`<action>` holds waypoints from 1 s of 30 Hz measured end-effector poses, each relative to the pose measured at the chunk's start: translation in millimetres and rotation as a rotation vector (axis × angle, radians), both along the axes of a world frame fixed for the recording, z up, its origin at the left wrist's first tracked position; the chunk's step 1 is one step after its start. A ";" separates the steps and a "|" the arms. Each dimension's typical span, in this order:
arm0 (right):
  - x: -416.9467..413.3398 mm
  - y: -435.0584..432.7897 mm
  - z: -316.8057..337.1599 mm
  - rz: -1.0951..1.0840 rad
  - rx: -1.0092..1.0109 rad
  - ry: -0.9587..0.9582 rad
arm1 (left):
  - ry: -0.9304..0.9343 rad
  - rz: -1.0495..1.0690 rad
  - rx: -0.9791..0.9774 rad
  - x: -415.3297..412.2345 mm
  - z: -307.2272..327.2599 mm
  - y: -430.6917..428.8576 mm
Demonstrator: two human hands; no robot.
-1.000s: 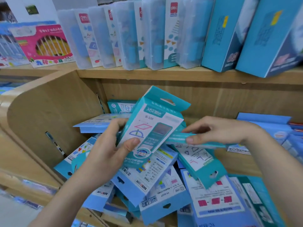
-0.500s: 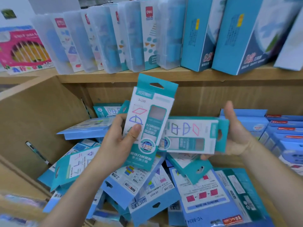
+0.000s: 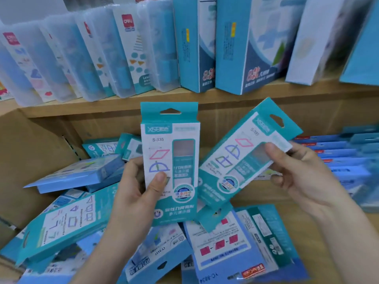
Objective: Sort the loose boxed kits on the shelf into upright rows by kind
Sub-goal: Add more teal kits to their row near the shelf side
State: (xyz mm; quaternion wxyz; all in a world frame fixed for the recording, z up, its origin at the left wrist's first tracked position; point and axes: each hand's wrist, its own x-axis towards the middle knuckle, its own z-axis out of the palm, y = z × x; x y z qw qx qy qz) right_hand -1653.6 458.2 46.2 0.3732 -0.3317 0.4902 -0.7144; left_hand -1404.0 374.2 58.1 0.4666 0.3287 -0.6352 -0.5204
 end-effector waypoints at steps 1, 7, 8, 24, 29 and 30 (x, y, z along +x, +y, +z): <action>-5.0 7.5 4.4 -0.037 -0.016 0.036 | 0.011 -0.016 -0.029 -9.2 2.4 5.6; -39.4 56.9 20.4 -0.196 0.013 0.226 | 0.053 -0.144 -0.048 -63.1 8.9 35.1; -47.7 67.4 21.0 -0.207 0.020 0.270 | 0.034 -0.163 -0.058 -74.1 8.8 41.4; -207.6 208.5 -33.9 -0.552 0.342 0.615 | -0.009 -0.322 0.073 -243.9 -57.3 159.4; -234.8 209.3 -54.8 -0.697 0.450 0.728 | -0.056 -0.323 0.110 -274.1 -74.9 172.4; -238.3 206.7 -57.7 -0.703 0.449 0.728 | -0.067 -0.322 0.109 -278.8 -76.8 173.9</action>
